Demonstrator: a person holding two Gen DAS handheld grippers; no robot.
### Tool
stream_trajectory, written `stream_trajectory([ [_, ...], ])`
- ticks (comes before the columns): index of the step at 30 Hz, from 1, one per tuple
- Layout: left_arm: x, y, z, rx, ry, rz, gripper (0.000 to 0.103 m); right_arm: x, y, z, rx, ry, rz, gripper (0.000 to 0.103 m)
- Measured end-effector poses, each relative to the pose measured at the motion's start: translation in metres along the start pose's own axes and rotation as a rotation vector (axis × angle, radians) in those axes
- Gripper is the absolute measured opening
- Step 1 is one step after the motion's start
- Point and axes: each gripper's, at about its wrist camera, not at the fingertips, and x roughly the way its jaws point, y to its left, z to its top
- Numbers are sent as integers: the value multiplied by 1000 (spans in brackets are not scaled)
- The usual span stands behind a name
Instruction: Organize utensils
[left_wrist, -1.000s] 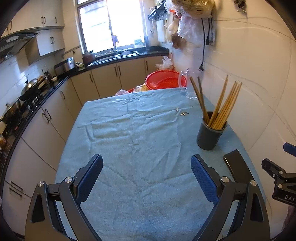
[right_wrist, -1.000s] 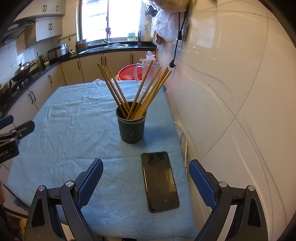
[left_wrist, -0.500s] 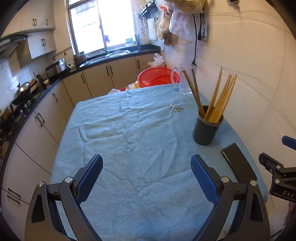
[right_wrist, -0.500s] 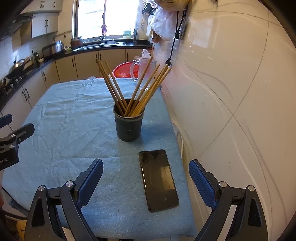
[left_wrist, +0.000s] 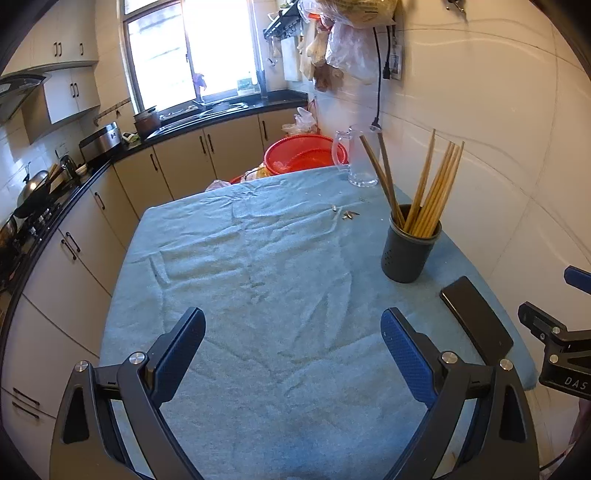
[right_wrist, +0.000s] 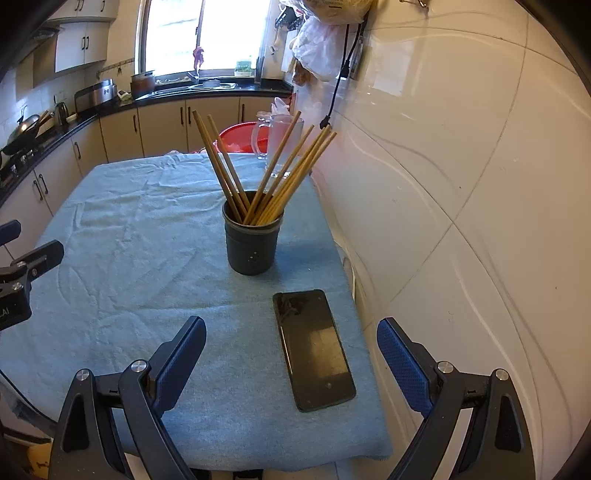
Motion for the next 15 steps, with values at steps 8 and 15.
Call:
stream_trajectory([
  [8,0,-3,-1,5,2,-26,95,-4,-3,-4,8,6,-22,96],
  [15,1,-7,-1,18,0,-37,95,-5,-6,-5,15,2,-34,96],
])
